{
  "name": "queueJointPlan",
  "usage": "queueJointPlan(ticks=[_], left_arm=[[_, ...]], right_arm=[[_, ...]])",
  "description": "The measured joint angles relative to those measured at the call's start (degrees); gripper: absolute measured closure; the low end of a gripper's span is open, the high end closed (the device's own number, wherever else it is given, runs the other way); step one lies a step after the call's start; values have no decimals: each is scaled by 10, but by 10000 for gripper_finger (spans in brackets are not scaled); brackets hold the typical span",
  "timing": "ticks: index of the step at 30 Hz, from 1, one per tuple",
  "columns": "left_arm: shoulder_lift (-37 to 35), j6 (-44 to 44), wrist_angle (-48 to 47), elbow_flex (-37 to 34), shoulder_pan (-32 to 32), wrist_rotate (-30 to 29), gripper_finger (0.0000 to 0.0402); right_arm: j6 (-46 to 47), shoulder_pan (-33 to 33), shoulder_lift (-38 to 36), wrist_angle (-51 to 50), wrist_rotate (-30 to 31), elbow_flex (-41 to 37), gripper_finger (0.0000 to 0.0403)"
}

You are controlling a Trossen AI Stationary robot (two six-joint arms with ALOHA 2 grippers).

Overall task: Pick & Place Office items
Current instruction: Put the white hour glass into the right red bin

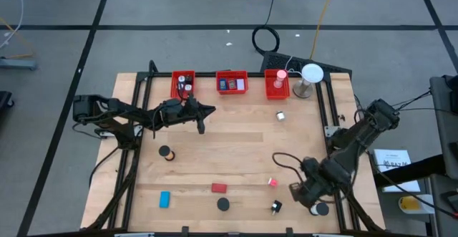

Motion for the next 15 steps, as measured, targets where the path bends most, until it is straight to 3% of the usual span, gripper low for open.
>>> queueJointPlan(ticks=[8,15], left_arm=[[0,0,0,0,0,0,364],[0,0,0,0,0,0,364]], right_arm=[[129,78,1,43,-18,-1,159],[138,90,2,106,-31,-56,106]])
